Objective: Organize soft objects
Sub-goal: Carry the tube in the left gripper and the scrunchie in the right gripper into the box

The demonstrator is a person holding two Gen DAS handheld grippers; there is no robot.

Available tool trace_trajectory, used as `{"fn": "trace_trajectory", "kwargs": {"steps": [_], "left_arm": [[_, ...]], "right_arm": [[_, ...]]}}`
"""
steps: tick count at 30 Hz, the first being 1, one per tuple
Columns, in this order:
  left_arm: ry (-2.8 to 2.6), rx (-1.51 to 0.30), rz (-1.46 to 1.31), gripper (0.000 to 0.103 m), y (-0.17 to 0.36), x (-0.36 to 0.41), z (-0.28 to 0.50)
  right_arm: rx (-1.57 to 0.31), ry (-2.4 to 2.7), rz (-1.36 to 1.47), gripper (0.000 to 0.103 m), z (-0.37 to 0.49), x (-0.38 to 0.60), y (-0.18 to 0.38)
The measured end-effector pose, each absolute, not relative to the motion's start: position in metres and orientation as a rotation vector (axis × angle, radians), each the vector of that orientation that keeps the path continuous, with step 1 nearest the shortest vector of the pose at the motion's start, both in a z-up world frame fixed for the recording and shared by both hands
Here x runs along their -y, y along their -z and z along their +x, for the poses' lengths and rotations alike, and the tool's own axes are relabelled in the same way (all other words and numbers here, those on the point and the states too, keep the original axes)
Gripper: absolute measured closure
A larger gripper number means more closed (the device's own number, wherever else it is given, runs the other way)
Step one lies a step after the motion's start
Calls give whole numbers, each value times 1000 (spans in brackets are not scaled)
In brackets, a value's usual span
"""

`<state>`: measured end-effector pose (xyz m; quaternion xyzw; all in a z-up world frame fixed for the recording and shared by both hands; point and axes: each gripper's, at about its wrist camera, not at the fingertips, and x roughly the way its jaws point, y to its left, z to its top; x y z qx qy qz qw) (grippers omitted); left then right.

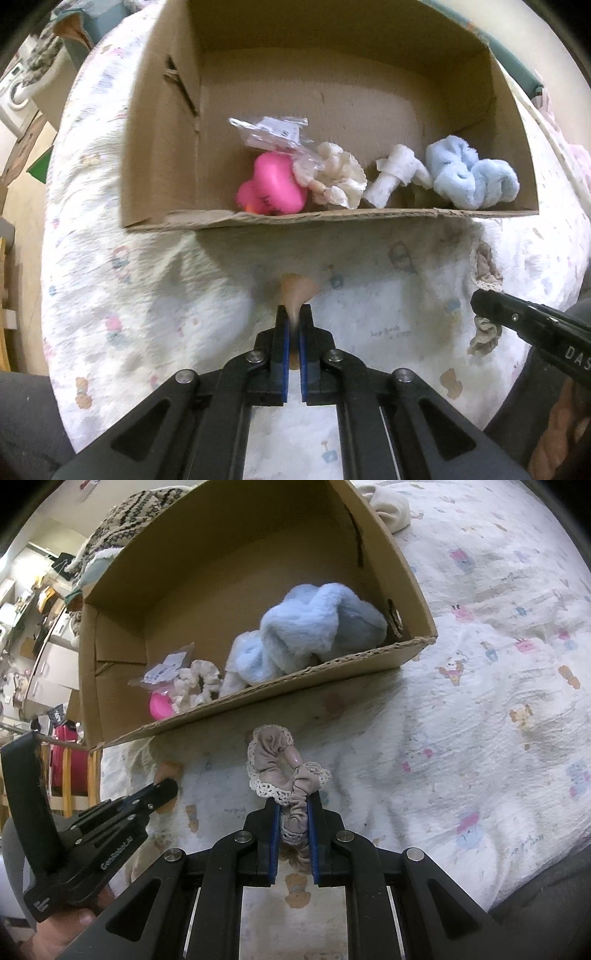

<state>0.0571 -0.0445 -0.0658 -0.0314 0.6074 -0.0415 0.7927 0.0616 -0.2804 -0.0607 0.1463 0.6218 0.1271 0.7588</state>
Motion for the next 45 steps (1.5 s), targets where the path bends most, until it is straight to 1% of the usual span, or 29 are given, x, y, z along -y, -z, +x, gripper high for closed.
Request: {"fn": "trace_trajectory", "kwargs": {"steps": [10, 14, 22, 29, 37, 45], "left_arm": [[52, -1274, -81, 99, 38, 23, 20], [46, -1243, -111, 99, 15, 12, 5], [41, -1107, -128, 99, -44, -1, 7], [57, -1018, -126, 99, -69, 7, 39], [84, -987, -118, 99, -77, 19, 67], [113, -1008, -118, 99, -63, 32, 97]], "right_arm": [[-1312, -313, 277, 88, 46, 267, 41], [-1284, -336, 293, 88, 43, 268, 32], [-1172, -400, 354, 88, 42, 275, -2], [-1043, -438, 393, 88, 54, 280, -37], [-993, -446, 390, 88, 82, 280, -59], [-1018, -436, 385, 88, 112, 274, -42]]}}
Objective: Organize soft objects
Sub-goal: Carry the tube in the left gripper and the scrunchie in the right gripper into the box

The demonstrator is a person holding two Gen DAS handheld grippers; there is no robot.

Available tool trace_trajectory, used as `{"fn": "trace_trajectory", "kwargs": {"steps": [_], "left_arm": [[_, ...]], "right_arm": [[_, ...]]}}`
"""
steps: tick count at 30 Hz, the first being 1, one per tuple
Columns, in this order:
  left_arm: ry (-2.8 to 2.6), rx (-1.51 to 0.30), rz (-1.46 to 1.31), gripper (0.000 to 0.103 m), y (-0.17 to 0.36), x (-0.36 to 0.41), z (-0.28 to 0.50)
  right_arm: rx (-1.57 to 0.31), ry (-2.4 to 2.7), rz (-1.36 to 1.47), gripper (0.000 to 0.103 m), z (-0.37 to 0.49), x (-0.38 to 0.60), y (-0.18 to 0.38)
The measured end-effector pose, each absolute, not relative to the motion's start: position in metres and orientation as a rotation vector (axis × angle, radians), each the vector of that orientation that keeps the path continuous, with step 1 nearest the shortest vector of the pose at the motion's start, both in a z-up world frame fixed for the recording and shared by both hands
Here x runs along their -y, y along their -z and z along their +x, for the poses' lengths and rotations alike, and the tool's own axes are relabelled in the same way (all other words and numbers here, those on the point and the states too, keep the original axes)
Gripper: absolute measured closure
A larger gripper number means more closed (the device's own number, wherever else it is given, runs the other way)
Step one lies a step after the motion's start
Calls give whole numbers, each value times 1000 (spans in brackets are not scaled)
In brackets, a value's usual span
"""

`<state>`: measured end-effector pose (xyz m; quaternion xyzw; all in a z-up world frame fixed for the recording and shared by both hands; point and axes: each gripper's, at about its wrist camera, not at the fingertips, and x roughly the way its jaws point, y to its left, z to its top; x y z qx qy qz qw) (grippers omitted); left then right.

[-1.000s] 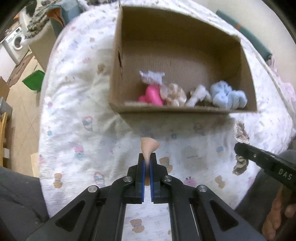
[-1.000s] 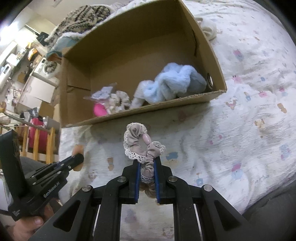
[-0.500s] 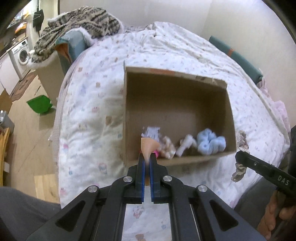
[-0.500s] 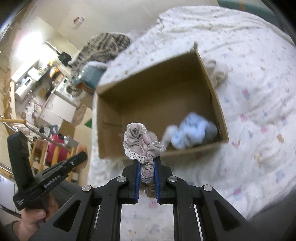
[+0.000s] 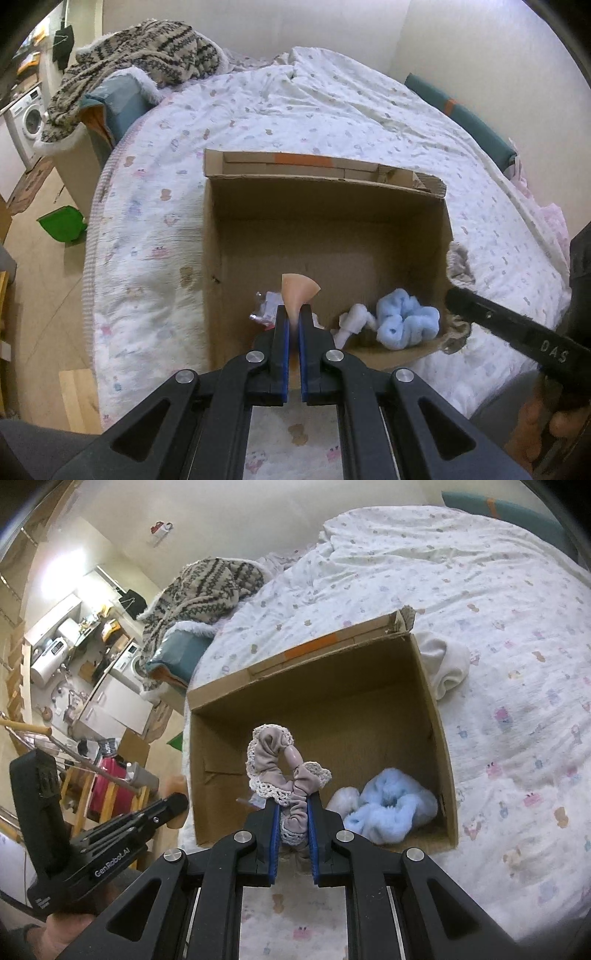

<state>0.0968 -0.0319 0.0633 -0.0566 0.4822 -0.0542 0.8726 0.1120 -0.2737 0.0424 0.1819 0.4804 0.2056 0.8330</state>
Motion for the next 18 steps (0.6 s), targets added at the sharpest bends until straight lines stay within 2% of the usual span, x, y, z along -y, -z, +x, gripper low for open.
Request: {"fn": "trace_trajectory", "kwargs": {"steps": [18], "left_arm": [[82, -1107, -69, 97, 6, 43, 130]], "right_arm": [[-1129, -421, 376, 88, 134, 258, 19]]}}
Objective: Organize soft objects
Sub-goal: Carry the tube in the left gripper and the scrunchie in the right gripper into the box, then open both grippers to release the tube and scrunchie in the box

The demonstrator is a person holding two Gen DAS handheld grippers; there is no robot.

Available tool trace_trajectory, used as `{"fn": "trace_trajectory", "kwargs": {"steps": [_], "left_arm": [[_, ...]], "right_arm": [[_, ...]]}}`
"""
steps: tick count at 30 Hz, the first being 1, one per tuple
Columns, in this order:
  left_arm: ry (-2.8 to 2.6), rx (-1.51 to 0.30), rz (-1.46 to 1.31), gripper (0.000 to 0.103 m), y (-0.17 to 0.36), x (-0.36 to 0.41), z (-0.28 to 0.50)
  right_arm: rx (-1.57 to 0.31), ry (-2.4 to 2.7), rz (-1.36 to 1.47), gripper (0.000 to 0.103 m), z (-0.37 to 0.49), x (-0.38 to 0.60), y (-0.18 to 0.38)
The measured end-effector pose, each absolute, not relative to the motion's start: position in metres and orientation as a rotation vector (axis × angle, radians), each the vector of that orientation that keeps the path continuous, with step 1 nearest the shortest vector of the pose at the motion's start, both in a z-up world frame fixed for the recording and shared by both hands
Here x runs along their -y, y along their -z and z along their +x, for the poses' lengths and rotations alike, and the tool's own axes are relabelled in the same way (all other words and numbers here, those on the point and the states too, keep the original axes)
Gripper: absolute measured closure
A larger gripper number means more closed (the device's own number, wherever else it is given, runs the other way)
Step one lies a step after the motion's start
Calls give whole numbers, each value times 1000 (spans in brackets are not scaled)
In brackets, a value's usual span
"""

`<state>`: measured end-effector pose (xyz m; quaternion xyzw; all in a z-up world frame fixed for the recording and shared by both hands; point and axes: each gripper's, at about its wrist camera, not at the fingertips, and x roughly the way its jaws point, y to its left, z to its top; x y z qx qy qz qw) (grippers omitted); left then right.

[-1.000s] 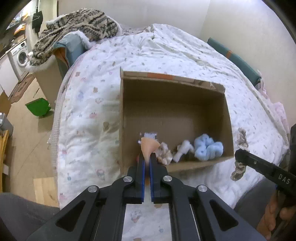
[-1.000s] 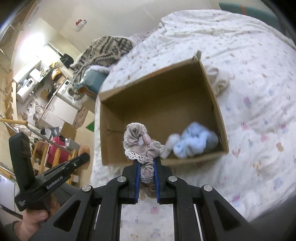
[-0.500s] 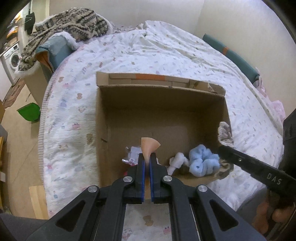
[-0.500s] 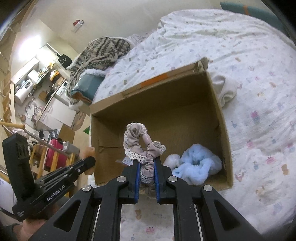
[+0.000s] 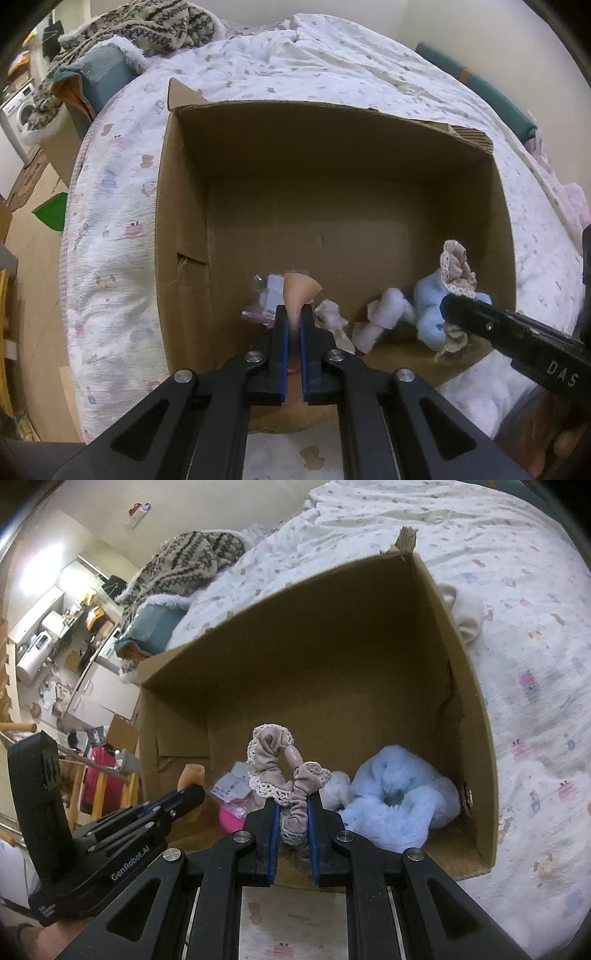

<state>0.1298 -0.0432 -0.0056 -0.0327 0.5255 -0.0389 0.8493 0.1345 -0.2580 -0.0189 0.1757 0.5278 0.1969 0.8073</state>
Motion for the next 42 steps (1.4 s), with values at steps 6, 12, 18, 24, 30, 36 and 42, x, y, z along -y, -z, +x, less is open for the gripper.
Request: {"fn": "trace_trajectory", "kwargs": {"steps": [6, 12, 18, 24, 30, 36, 42], "left_arm": [[80, -1095, -49, 97, 6, 47, 129], [78, -1087, -37, 97, 5, 49, 127], [88, -1062, -36, 96, 0, 49, 123], [79, -1054, -31, 85, -3, 47, 118], [82, -1044, -30, 72, -8, 46, 113], [48, -985, -21, 40, -22, 43, 104], [-13, -931, 6, 40, -37, 37, 90]], "right_arm": [[-1148, -423, 364, 88, 141, 248, 25], [-1144, -411, 379, 88, 141, 252, 26], [-1157, -419, 388, 88, 141, 253, 28], [-1147, -428, 392, 83, 141, 254, 26], [-1145, -430, 406, 67, 139, 257, 26], [-1114, -431, 448, 31, 133, 265, 16], [-1044, -384, 412, 31, 120, 274, -2]]}}
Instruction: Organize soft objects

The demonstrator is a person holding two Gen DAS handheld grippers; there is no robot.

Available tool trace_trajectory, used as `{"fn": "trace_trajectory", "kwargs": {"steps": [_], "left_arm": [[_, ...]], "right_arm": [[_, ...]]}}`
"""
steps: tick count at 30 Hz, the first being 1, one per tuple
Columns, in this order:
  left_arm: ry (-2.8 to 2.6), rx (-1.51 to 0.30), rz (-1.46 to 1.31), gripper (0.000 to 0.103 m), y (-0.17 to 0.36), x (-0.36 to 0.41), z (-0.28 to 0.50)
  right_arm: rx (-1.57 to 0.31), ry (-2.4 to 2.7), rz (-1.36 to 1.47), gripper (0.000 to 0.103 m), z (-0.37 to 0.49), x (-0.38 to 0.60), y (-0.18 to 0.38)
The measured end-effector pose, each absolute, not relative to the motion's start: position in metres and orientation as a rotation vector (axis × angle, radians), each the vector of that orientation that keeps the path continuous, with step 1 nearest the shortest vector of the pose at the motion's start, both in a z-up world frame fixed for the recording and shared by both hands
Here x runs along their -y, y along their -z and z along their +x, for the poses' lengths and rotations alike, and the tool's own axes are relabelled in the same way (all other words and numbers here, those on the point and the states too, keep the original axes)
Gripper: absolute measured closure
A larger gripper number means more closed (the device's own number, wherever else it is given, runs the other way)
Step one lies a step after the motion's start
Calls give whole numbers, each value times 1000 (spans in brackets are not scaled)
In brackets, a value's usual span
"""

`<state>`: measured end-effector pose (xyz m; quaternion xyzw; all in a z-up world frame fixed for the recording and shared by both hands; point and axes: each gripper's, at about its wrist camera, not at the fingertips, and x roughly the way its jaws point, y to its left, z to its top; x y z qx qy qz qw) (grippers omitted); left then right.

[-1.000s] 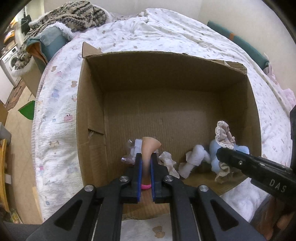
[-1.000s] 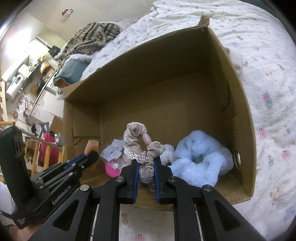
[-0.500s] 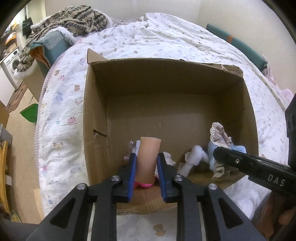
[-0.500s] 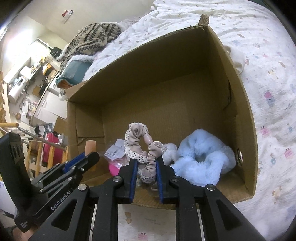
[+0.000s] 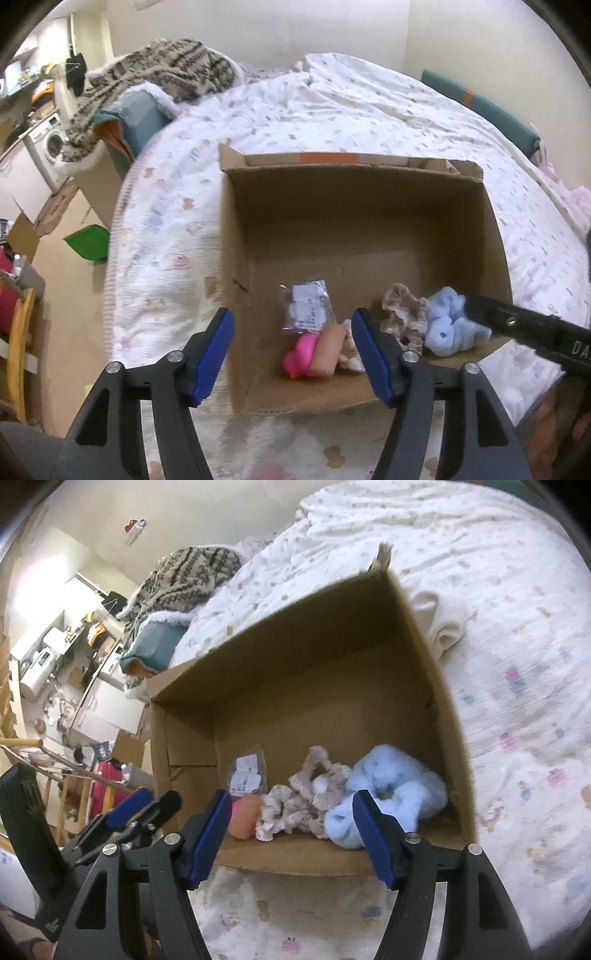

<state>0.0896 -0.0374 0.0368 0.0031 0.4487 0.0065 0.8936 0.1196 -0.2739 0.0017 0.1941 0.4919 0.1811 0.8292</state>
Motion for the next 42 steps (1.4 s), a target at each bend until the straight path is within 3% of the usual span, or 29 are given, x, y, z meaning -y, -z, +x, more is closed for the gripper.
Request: {"fn": "trace_trajectory", "kwargs": {"steps": [8, 10, 14, 15, 22, 42], "left_arm": [[-36, -845, -5, 38, -61, 26, 61], [-43, -831, -1, 27, -66, 24, 51], [-43, -811, -14, 23, -73, 18, 34], [-43, -808, -19, 18, -75, 17, 28], [-59, -787, -47, 2, -80, 14, 3], [-70, -789, -51, 1, -64, 22, 0]], "right_arm": [[-902, -313, 289, 26, 88, 277, -32], [-873, -299, 253, 23, 78, 277, -37], [-839, -281, 231, 7, 61, 280, -42], [-832, -276, 234, 4, 56, 281, -43], [-791, -245, 222, 0, 38, 279, -46], [-721, -188, 90, 0, 30, 259, -32]]}}
